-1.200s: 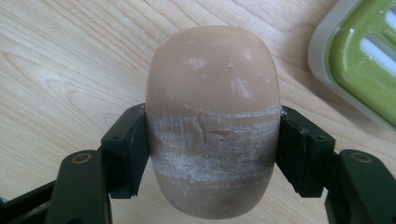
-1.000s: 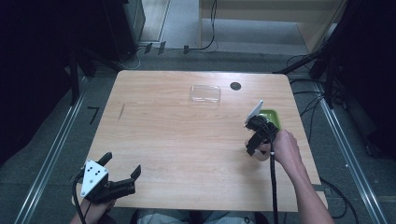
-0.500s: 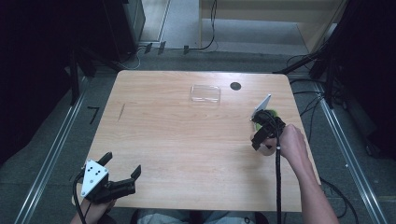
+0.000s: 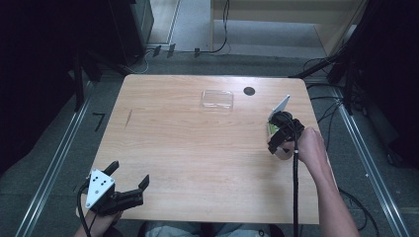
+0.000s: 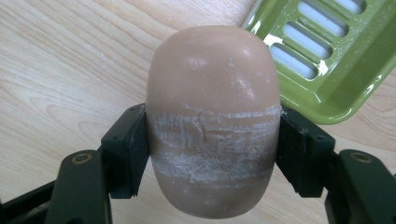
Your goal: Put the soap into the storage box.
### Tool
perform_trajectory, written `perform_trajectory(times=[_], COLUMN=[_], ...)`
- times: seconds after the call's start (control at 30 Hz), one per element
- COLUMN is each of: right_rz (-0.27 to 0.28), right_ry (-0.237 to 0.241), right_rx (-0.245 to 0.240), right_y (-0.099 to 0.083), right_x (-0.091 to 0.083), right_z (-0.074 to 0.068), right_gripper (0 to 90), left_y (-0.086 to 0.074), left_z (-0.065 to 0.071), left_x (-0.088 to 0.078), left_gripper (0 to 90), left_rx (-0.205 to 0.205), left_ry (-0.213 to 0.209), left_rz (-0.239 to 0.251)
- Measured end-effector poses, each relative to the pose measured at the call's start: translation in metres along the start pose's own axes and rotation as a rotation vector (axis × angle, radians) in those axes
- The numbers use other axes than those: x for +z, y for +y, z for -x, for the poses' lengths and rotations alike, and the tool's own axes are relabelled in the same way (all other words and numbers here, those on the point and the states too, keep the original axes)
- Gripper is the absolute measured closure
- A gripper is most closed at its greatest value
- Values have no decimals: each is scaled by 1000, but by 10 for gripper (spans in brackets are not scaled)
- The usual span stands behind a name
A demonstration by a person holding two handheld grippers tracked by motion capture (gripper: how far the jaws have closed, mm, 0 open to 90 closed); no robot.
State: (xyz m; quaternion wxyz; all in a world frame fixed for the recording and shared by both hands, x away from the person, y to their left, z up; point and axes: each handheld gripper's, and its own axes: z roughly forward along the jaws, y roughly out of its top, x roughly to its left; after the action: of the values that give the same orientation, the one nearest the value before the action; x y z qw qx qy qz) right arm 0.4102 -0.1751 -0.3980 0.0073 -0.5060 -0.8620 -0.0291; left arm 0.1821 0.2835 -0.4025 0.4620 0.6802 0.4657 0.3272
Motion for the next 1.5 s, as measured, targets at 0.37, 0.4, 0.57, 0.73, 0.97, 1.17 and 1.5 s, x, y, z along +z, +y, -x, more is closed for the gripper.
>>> perform_trajectory(times=[0.37, 0.4, 0.57, 0.73, 0.97, 1.17, 1.5], right_rz=[23, 23, 33, 45, 46, 59, 74], right_ry=[3, 4, 4, 3, 2, 5, 14], right_rx=[16, 19, 31, 34, 53, 61, 100], right_y=[6, 7, 10, 13, 16, 19, 21], right_x=[-4, -5, -6, -5, -5, -4, 0], right_z=[9, 10, 14, 18, 24, 29, 41], right_gripper=[339, 339, 340, 339, 339, 339, 340], left_y=[0, 0, 0, 0, 0, 0, 0], left_z=[0, 0, 0, 0, 0, 0, 0], left_x=[0, 0, 0, 0, -1, -1, -1], left_gripper=[0, 0, 0, 0, 0, 0, 0], left_rx=[1, 1, 2, 0, 2, 0, 2], left_ry=[-1, -1, -1, 0, 1, 3, 1], left_rz=[-1, -1, -2, 1, 1, 0, 0])
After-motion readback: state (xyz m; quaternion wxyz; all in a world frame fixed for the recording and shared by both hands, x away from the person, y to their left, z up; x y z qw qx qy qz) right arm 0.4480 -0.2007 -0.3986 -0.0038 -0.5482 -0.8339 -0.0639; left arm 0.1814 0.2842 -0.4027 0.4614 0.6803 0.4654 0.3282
